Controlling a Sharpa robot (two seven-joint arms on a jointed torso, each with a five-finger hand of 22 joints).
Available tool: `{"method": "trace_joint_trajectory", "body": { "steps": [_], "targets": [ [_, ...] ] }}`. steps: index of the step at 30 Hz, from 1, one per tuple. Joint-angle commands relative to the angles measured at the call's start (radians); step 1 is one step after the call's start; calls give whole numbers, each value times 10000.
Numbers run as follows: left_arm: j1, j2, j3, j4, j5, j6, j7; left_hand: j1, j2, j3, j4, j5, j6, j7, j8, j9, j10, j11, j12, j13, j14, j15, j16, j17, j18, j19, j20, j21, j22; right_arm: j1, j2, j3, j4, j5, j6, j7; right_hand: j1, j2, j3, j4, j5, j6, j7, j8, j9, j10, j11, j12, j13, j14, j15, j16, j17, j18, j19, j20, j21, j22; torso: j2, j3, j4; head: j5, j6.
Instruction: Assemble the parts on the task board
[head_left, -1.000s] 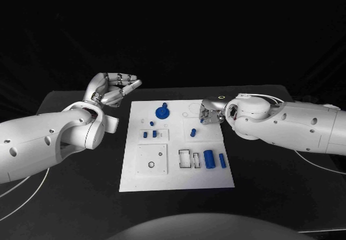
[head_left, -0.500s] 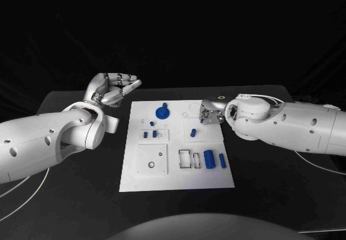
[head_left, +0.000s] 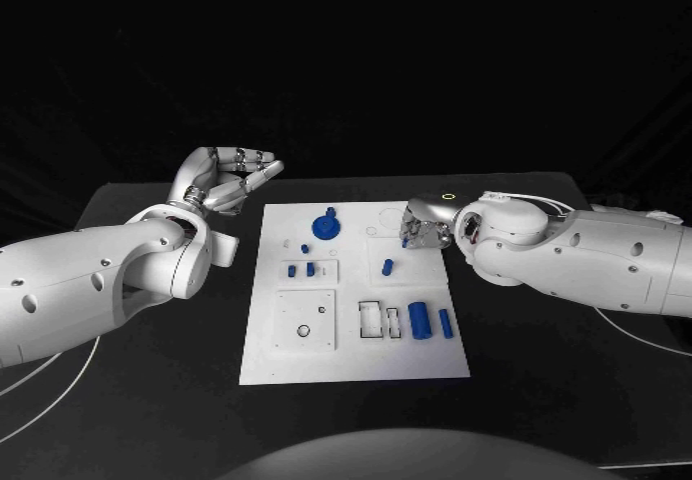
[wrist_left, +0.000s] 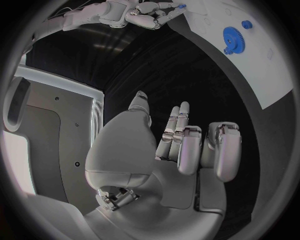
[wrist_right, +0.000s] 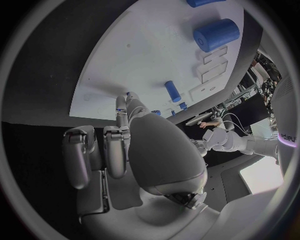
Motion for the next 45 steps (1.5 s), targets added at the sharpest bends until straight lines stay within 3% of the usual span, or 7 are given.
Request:
{"method": "trace_joint_trajectory", "body": {
  "steps": [1, 28, 33, 45],
  "targets": [
    [3, 29, 7, -6, 51, 59, 97, -17, 103, 78, 13, -67, 93, 0, -64, -17, 77, -2, -51, -1, 775, -36, 56, 1941, -9, 823, -12, -2, 2546, 26, -54, 13, 101, 60, -634, 112, -30, -26, 40, 22, 54, 0, 13, 42, 27, 37, 45, -47, -15, 1060, -43, 41, 2634, -68, 1064, -48, 45, 2629, 12, -1, -1, 8, 3],
    [3, 49, 6, -124, 56, 92, 51, -15, 117, 80, 13, -68, 93, 1, -67, -18, 75, 0, -54, -2, 760, -36, 39, 1905, 2, 787, -12, -41, 2531, 368, -267, 40, 698, 605, -1145, 306, -34, -58, 89, 33, 57, -37, 71, -15, 15, 20, 112, -184, -11, 1060, 64, 41, 2634, -68, 1064, 15, 45, 2629, 5, 3, 3, 116, -74],
    [3, 77, 2, -208, 56, 104, 36, -15, 117, 80, 13, -68, 93, 1, -67, -18, 75, 0, -54, -2, 760, -36, 39, 1905, 2, 787, -12, -41, 2531, 426, -23, 48, 913, 747, -1240, 471, -17, -67, 117, 24, 58, -33, 102, -28, 14, 47, 143, -217, -8, 1060, 122, 41, 2634, -68, 1064, 55, 45, 2629, 6, 12, 7, 264, -97],
    [2, 267, -6, -457, 56, 152, 9, -15, 119, 80, 12, -69, 91, 2, -68, -19, 73, 1, -56, -2, 756, -35, 36, 1898, 2, 787, -12, -41, 2532, 518, 713, 75, 1484, 982, -982, 815, 4, -75, 150, 12, 60, -42, 136, -50, 10, 57, 175, -257, -10, 1060, 170, 41, 2634, -68, 1064, 94, 45, 2629, -6, -24, 28, 729, -266]
  ]
}}
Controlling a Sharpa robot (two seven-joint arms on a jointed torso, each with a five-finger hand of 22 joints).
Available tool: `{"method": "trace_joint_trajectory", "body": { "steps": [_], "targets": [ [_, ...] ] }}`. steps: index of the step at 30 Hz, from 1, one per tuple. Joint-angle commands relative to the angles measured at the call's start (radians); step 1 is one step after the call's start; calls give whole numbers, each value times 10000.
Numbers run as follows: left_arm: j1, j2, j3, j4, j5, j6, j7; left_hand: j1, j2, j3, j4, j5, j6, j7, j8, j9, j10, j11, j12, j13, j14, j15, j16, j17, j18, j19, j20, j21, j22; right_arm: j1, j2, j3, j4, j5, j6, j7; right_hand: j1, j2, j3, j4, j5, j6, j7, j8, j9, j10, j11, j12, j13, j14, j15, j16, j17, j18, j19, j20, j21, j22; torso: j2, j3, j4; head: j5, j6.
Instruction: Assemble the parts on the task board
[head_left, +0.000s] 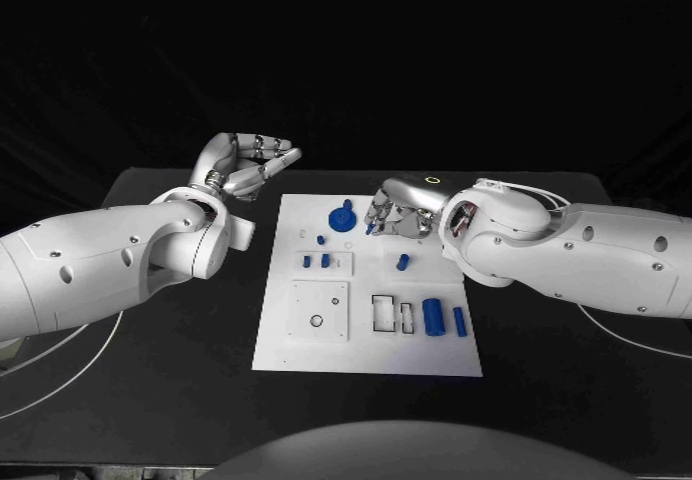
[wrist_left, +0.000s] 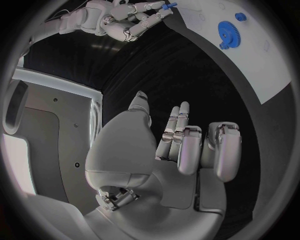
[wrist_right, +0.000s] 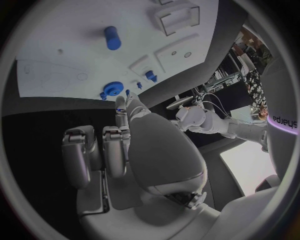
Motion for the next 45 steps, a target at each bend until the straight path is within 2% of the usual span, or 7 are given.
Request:
{"method": "trace_joint_trajectory", "body": {
  "steps": [1, 3, 6, 16, 24, 34, 45],
  "targets": [
    [2, 80, 4, -56, 34, 143, 29, -14, 120, 52, -16, -69, 90, 2, -69, -13, 71, 1, -57, -2, 755, -35, 34, 1897, 2, 786, -12, -42, 2532, 12, 119, 6, 158, 139, 197, 304, 9, -74, 71, -17, 39, 8, 84, -6, 14, 3, 51, -30, -12, 1026, 66, 41, 2627, -68, 1027, 62, 45, 2633, -10, -22, 4, 174, -90],
    [2, 136, 2, -123, 34, 157, 16, -14, 122, 51, -16, -69, 89, 3, -71, -13, 69, 3, -59, -3, 753, -35, 32, 1892, 2, 785, -12, -43, 2532, 15, 195, 8, 237, 161, 322, 334, 9, -74, 71, -17, 39, 8, 84, -6, 14, 3, 51, -30, -12, 1026, 66, 41, 2627, -68, 1027, 62, 45, 2633, -16, -19, -13, 260, -158],
    [2, 231, 0, -238, 34, 181, 6, -14, 122, 51, -16, -69, 89, 3, -71, -13, 69, 3, -59, -3, 753, -35, 32, 1892, 2, 785, -12, -43, 2532, 17, 284, 9, 336, 198, 554, 366, 16, -79, 83, -21, 39, -2, 97, -18, 11, 1, 64, -46, -13, 1026, 83, 41, 2627, -68, 1027, 77, 45, 2633, -30, -31, 10, 355, -208],
    [-1, 394, -6, -515, 34, 232, 10, -15, 124, 50, -16, -70, 85, 5, -74, -15, 62, 4, -63, -4, 752, -33, 31, 1890, 4, 779, -12, -50, 2529, -30, 590, 2, 520, 221, 1520, 373, 26, -100, 108, -31, 39, -35, 129, -53, 1, -28, 99, -88, -16, 1026, 124, 41, 2627, -68, 1027, 115, 45, 2633, -98, -64, 17, 650, -208],
    [-3, 425, -7, -567, 34, 253, 24, -14, 134, 53, -16, -70, 76, 9, -81, -17, 49, 7, -71, -7, 751, -31, 30, 1888, 3, 782, -12, -46, 2531, -300, 869, -8, 512, -224, 1983, 463, 39, -103, 127, -40, 40, -53, 139, -71, -4, -50, 109, -104, -17, 1026, 139, 41, 2627, -68, 1027, 131, 45, 2633, -71, -52, 30, 664, -208],
    [-4, 438, -7, -572, 34, 262, 40, -14, 134, 53, -16, -70, 76, 9, -81, -17, 49, 7, -71, -7, 751, -31, 30, 1888, 3, 782, -12, -46, 2531, -602, 1125, -21, 371, -633, 2283, 516, 46, -108, 138, -47, 41, -64, 147, -82, -7, -64, 116, -111, -17, 1026, 150, 41, 2627, -68, 1027, 142, 45, 2633, -69, -54, -2, 631, -208],
    [-5, 415, -7, -553, 34, 270, 49, -10, 157, 59, -17, -70, 66, 13, -89, -20, 35, 11, -80, -9, 755, -28, 35, 1900, 2, 787, -11, -41, 2532, -878, 1257, -30, 181, -1359, 2394, 532, 57, -118, 153, -59, 41, -79, 155, -97, -11, -85, 123, -118, -18, 1026, 162, 41, 2627, -68, 1027, 157, 45, 2633, -66, -47, 4, 558, -208]
  ]
}}
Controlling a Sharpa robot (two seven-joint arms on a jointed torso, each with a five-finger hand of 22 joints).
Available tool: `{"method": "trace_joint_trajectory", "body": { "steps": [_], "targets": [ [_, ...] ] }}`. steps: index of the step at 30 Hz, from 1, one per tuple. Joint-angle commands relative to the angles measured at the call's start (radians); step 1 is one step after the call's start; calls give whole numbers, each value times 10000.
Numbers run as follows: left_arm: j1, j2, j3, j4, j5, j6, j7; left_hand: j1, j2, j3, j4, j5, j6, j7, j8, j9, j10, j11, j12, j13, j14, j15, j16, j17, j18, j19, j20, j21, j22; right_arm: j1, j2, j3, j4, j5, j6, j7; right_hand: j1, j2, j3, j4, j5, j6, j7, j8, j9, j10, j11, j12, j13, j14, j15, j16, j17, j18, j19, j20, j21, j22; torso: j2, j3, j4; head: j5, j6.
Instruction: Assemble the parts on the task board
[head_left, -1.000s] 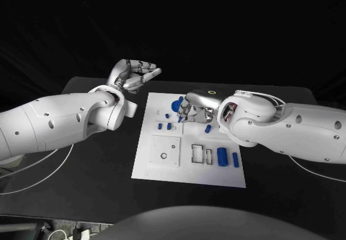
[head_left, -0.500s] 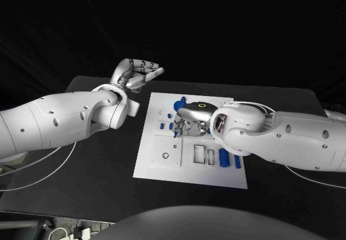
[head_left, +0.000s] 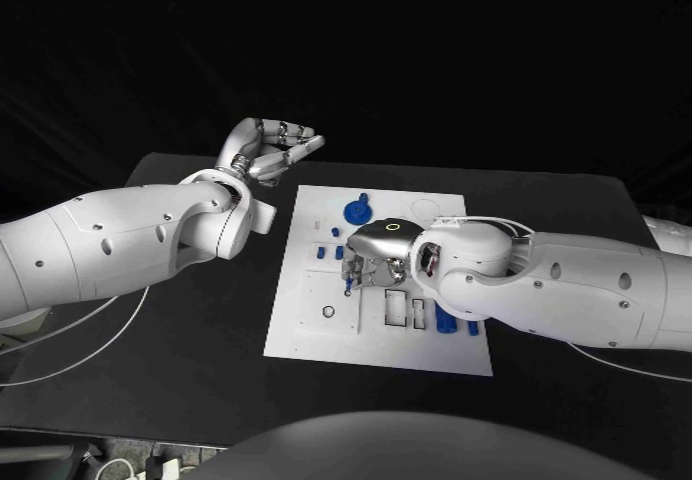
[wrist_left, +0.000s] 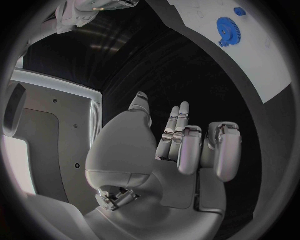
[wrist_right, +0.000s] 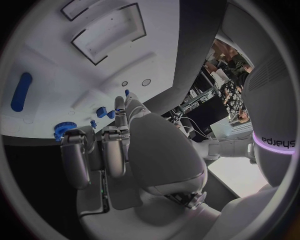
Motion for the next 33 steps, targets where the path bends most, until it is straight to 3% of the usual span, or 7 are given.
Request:
{"method": "trace_joint_trajectory", "body": {
  "steps": [1, 13, 33],
  "targets": [
    [2, 3, 8, 28, 30, 148, 81, -8, 78, 60, -17, -34, 66, 13, -43, -13, 35, 11, -43, -9, 755, -28, 35, 1896, 3, 787, -12, -41, 2533, -48, 36, -1, -51, -676, 271, 100, 8, -68, 43, -5, 71, -16, 34, 47, 10, -13, 52, -41, -11, 1062, 56, 41, 2632, -67, 1029, 84, 45, 2628, 0, 2, 5, -16, 2],
    [2, -66, 9, 88, 30, 118, 91, -3, 92, 64, -18, -34, 61, 15, -47, -14, 28, 13, -48, -10, 756, -26, 36, 1898, 3, 787, -11, -42, 2533, -213, 179, -2, -224, -849, 64, 166, 9, -70, 46, -6, 71, -18, 36, 44, 9, -17, 53, -42, -11, 1062, 58, 41, 2632, -67, 1029, 87, 45, 2628, 3, -1, 16, -57, 2],
    [2, -102, 11, 120, 30, 105, 97, 7, 113, 70, -21, -35, 57, 17, -53, -16, 20, 15, -53, -10, 758, -24, 39, 1903, 3, 787, -10, -42, 2533, -249, 272, -2, -362, -851, 52, 199, 3, -86, 48, -8, 71, -27, 43, 34, 6, -29, 60, -43, -10, 1062, 65, 41, 2632, -67, 1029, 97, 45, 2628, -8, -1, 13, -109, 2]
  ]
}}
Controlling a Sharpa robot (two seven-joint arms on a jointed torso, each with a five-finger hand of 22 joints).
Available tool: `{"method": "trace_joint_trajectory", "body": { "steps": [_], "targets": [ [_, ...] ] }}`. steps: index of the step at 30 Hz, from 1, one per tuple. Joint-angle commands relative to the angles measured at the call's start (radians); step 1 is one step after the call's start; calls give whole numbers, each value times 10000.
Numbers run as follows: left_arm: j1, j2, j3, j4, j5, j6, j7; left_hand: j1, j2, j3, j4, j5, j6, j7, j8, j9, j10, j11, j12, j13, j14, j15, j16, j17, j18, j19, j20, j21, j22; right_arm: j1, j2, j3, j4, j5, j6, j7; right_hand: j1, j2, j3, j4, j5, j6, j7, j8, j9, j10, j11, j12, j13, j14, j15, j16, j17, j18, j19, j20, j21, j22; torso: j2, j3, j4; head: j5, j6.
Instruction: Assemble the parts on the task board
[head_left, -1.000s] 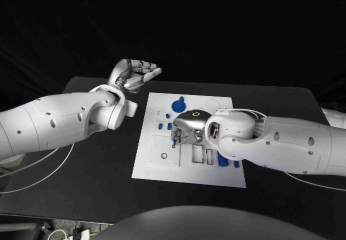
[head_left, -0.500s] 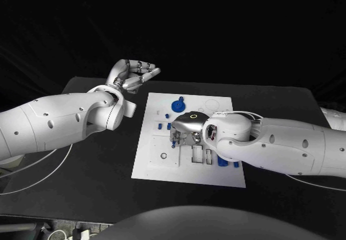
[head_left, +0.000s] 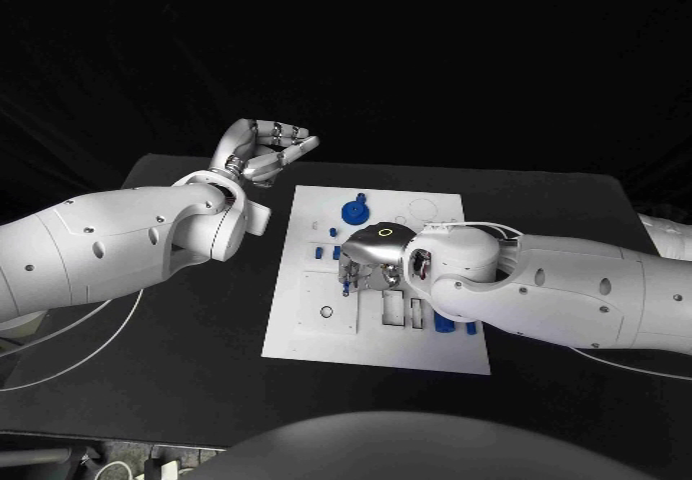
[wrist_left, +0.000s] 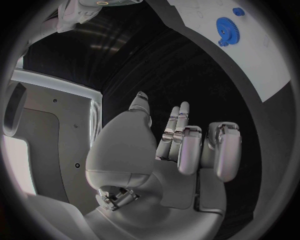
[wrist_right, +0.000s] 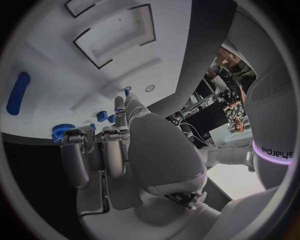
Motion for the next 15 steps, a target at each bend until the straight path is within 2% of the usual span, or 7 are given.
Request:
{"method": "trace_joint_trajectory", "body": {
  "steps": [1, 15],
  "targets": [
    [3, 3, 8, 30, 30, 102, 93, 6, 113, 41, 9, -35, 57, 17, -53, -9, 20, 15, -53, -10, 758, -24, 39, 1906, 3, 787, -10, -42, 2533, -20, 27, -1, -22, -149, 8, 91, 1, -89, 50, -9, 38, 22, 27, 29, 8, -32, 61, -44, -11, 1061, 67, 41, 2634, -67, 1065, 64, 45, 2632, -4, -1, 1, -13, 2],
    [4, -16, 9, 35, 30, 99, 100, 21, 142, 50, 6, -35, 53, 19, -59, -11, 11, 17, -57, -10, 756, -21, 36, 1901, 2, 790, -9, -39, 2534, -43, 65, -2, -47, -62, 140, 89, -8, -103, 51, -8, 37, 15, 28, 20, 6, -44, 64, -45, -11, 1061, 71, 41, 2634, -67, 1065, 71, 45, 2632, 1, -2, 1, -6, 2]
  ]
}}
